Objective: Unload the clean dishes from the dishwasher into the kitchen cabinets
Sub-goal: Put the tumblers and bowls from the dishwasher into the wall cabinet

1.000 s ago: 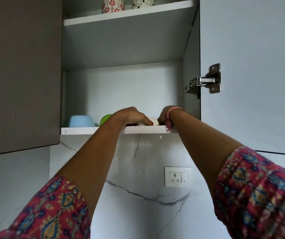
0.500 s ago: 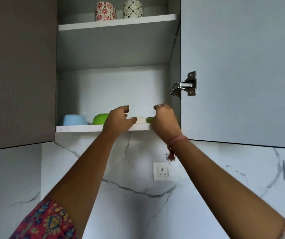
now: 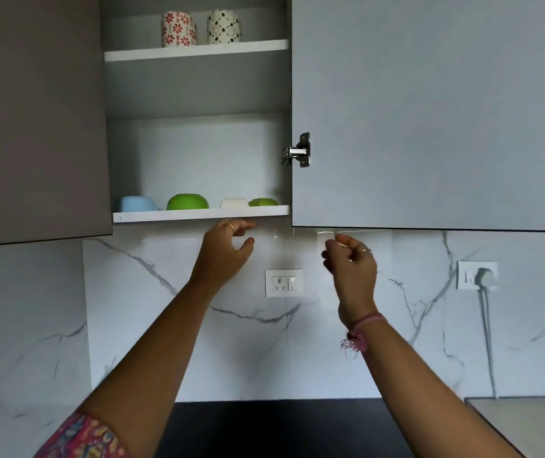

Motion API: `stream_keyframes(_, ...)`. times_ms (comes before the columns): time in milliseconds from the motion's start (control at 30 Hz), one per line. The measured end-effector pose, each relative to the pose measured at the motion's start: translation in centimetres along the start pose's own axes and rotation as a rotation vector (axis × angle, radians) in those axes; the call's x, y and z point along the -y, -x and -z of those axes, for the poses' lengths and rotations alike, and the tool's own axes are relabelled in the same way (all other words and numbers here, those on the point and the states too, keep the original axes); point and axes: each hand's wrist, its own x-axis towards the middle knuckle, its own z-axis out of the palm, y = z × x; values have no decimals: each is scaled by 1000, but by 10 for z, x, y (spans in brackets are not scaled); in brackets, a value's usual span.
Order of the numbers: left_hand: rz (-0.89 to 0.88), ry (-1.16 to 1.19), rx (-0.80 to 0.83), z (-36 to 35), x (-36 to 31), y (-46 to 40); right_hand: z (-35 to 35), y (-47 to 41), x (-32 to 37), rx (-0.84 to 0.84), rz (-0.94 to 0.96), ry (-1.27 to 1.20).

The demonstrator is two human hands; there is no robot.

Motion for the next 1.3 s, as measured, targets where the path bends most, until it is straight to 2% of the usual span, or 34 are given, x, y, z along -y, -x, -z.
stream_keyframes(200,44,-10,50,21,-57,32,57,7,46,-73,-23,-111)
stream_keyframes(433,126,47,44,21,-150,74,129,39,94,-68,49,-15)
stream_keyframes(667,194,121,199,22,-233,146,194,34,153,-181,-67,-131)
stream_keyframes(733,226,105,247,31,-247,154,201,21,174,-132,-91,-154)
stream_keyframes(833,299,134,224,45,-264,155,208,8,192,47,-90,-84)
stream_keyframes(933,344,160,203,52,-278,158,213,7,194,78,-87,-42)
stream_keyframes(1167,361,240,140,48,-306,161,198,57,204,106,-193,-366)
stream_keyframes(1300,390,329,109,45,-324,152,169,91,210,217,-176,-318)
